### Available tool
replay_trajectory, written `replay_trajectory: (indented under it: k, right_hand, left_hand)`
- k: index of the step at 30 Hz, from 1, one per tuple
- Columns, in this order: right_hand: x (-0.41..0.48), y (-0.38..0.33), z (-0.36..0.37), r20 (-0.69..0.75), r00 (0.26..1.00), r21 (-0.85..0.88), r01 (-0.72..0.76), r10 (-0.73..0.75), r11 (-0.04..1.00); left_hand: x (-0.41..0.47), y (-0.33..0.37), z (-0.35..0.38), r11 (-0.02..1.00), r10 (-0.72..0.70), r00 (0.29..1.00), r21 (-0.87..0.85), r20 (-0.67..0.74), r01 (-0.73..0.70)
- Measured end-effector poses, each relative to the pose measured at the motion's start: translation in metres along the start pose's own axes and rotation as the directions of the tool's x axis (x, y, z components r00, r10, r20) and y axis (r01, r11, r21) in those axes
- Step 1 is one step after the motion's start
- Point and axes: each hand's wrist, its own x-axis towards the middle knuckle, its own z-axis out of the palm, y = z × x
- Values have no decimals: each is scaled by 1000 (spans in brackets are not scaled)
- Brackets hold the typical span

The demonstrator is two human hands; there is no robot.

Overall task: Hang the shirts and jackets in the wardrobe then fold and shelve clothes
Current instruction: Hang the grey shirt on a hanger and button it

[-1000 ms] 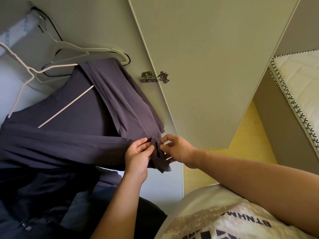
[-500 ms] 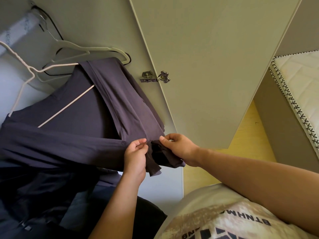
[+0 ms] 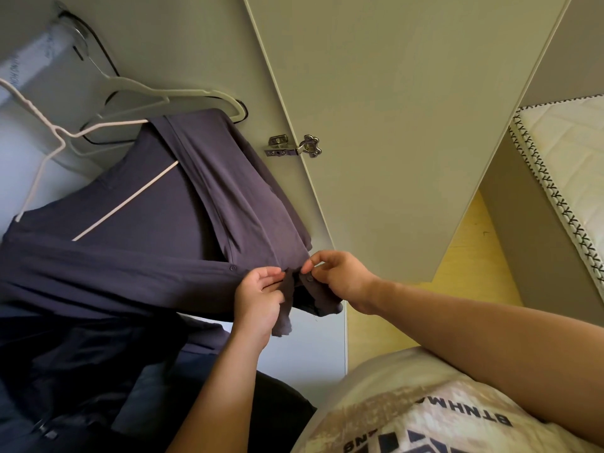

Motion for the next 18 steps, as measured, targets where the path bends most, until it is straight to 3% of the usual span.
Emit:
replay_trajectory:
  k: [5,11,13,18]
  right_hand:
    - [1,-1,0,-16,1000,-34,-15,15,999]
    - [1,1,1,-38,998,-95,39,-43,995]
    - [0,0,1,-25,999,-93,40,-42,995]
    - [-1,0,0,-29,996,-187,74,-81,980]
  left_hand:
    - [3,-7,-7,946,30,998,324,-51,-12]
    - [-3,-6,-11,737,49,998,676,-47,-4]
    - [-4,-5,-11,718,-13,999,695,-31,31]
    - [-5,-2,-11,820,-29,999,572,32,6]
